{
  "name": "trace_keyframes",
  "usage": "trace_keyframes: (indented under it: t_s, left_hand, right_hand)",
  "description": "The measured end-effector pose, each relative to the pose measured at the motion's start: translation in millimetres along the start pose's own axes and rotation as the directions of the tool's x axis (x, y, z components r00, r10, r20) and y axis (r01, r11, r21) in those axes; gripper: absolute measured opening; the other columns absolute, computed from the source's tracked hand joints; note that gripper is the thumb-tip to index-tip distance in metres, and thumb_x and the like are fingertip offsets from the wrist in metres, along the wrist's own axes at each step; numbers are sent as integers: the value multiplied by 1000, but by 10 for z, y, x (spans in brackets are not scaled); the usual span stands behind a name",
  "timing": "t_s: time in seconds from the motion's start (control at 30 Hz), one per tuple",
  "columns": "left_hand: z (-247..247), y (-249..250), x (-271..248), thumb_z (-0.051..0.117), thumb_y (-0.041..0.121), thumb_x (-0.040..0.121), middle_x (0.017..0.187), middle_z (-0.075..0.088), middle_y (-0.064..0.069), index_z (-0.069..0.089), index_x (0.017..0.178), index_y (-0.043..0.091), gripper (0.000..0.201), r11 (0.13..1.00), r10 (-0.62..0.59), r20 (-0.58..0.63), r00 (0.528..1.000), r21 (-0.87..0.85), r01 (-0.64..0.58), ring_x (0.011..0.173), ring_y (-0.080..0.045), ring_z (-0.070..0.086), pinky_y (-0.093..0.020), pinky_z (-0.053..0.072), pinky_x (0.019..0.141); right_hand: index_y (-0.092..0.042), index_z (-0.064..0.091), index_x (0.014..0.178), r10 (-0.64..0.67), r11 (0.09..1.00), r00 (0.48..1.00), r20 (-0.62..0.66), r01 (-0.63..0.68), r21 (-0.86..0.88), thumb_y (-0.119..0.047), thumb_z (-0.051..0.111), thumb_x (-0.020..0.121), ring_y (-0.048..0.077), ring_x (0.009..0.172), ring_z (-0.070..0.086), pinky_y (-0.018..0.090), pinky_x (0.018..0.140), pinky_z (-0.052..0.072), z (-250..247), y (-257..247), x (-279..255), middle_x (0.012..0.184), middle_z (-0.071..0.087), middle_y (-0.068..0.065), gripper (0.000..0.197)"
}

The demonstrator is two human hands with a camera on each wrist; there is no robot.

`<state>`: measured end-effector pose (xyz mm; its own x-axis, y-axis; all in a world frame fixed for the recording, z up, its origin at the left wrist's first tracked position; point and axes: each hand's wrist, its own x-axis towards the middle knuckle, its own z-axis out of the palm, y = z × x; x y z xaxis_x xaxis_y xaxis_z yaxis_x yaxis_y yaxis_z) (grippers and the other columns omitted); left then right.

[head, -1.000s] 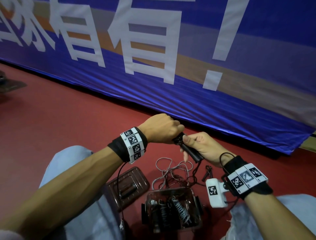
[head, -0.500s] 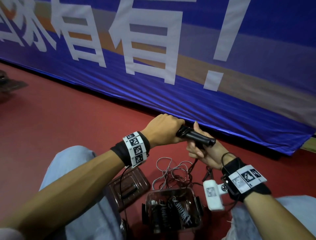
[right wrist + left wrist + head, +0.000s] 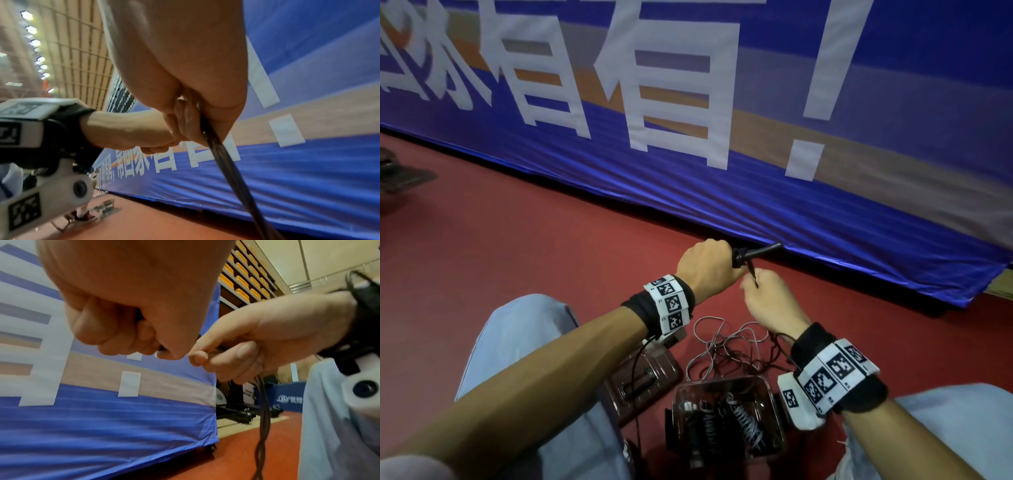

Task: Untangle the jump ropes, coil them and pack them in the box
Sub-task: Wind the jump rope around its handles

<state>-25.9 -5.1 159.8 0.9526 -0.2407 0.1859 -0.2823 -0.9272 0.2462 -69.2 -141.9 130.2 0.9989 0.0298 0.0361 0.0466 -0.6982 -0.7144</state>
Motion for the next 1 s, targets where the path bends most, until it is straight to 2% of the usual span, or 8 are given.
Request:
trace_keyframes:
  t_s: [0.13,0.27,0.37,0.5,0.6,0.7,0.87,1.0]
  left_hand:
    - [179,41,-43,56,52,92,96,70,-13,64,90,12,40,992,10,69,998,126,-18,88,-38,69,-37,47,68]
    - [303,51,-102,58,51,92,101,72,-12,68,100,9,44,973,37,232,972,213,-88,91,-34,70,-35,49,69]
    - [233,41,-88,61,51,90,99,72,-11,69,98,9,44,947,98,271,958,271,-173,89,-33,70,-34,48,67]
    - [146,62,-122,57,60,90,85,70,-8,57,76,14,48,866,245,373,895,332,-375,75,-31,68,-31,44,58]
    - [72,52,-128,55,77,83,72,61,-6,47,66,14,65,797,348,413,842,342,-497,60,-28,53,-32,43,56]
    - [-16,16,-103,50,85,78,72,66,-7,55,67,11,75,712,441,412,797,379,-590,58,-30,56,-32,43,53]
    - [-185,-59,-65,59,66,82,79,70,-9,68,78,8,58,640,497,381,779,445,-626,71,-35,68,-31,39,54]
    - [-309,-104,-23,55,65,84,76,71,-8,69,77,11,56,571,548,371,750,489,-659,70,-35,68,-31,38,54]
  right_hand:
    - [-11,60,88,-139,948,990,8,135,-289,-23,45,104,40,77,64,38,60,41,-28,103,-106,82,67,13,25]
    - [-20,68,109,-263,751,956,132,288,-594,-31,48,107,35,90,71,33,63,38,-198,102,-193,93,73,11,23]
    - [-21,66,102,-303,683,939,163,333,-650,-45,51,104,31,90,70,32,64,35,-315,85,-167,91,72,5,28]
    - [-19,50,80,-301,741,948,102,300,-601,-64,75,76,24,72,57,34,60,37,-447,163,-86,79,60,-3,52]
    - [-20,63,90,-285,775,949,135,311,-550,-70,75,69,18,79,63,33,65,48,-427,209,-86,89,65,-7,56]
    - [-28,74,106,-178,904,969,172,230,-361,-70,80,66,10,91,69,34,79,58,-375,258,-59,101,75,-10,58]
    - [-24,77,89,-190,981,942,276,174,82,-71,80,68,12,63,63,40,62,53,-257,335,-14,75,73,5,52]
    - [-24,79,95,-175,960,931,321,89,264,-68,83,68,12,76,62,34,73,45,-220,247,0,88,77,10,52]
